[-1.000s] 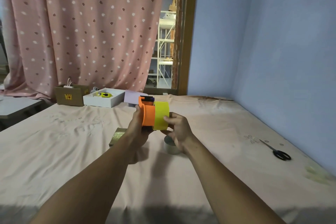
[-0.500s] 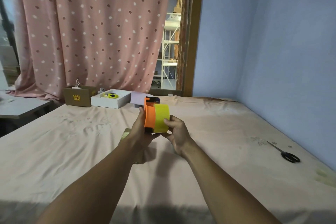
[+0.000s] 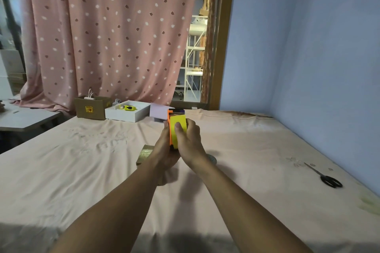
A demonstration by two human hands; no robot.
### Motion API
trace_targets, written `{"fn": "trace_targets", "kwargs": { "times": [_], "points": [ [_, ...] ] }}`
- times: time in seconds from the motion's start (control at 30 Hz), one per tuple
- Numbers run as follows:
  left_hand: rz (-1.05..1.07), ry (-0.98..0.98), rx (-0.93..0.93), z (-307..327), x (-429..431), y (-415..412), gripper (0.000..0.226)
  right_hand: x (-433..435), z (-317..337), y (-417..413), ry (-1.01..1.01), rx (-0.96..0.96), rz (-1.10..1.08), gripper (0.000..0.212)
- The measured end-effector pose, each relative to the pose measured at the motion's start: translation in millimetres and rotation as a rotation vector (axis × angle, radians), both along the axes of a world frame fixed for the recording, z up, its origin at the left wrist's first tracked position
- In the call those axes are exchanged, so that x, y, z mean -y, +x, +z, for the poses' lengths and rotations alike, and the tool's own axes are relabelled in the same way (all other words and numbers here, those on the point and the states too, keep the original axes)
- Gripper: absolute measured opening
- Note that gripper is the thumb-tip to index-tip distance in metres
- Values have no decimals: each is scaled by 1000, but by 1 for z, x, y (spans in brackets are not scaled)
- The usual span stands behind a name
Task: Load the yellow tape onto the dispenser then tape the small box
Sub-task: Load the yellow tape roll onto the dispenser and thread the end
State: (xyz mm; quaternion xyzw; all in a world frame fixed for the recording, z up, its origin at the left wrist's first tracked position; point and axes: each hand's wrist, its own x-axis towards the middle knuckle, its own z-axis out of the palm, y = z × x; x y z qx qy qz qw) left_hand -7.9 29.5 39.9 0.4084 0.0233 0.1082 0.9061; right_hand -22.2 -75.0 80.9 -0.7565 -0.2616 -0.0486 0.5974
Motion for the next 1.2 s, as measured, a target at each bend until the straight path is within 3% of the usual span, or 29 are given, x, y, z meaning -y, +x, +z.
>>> {"fn": "trace_targets", "kwargs": {
  "times": [0.07,0.17,0.23,0.33,0.43,0.57,0.8,0.97,1.2],
  "points": [
    [-14,-21,20,3,3,0,68,9,4,1,-121,125,-70,47],
    [-13,14,31,14,8,-1,68,19,17,2,-292,317,-352,55],
    [21,58,25,18,7,-2,74,23,30,10,-280,288,-424,58],
    [59,99,-17,13,4,-2,77,28,51,22,-235,-24,-226,53],
    [27,113,-59,7,2,-1,67,30,59,30,-263,-157,-72,48],
    [-4,144,-83,8,5,-7,55,28,60,34,-197,-191,-42,38],
    [2,184,-120,12,8,-14,62,35,64,37,-122,-121,15,16],
    [-19,175,-118,17,11,-21,78,38,68,35,-82,-179,79,15],
    [-38,158,-116,18,13,-27,69,40,70,36,-85,-218,99,13]
  ]
}}
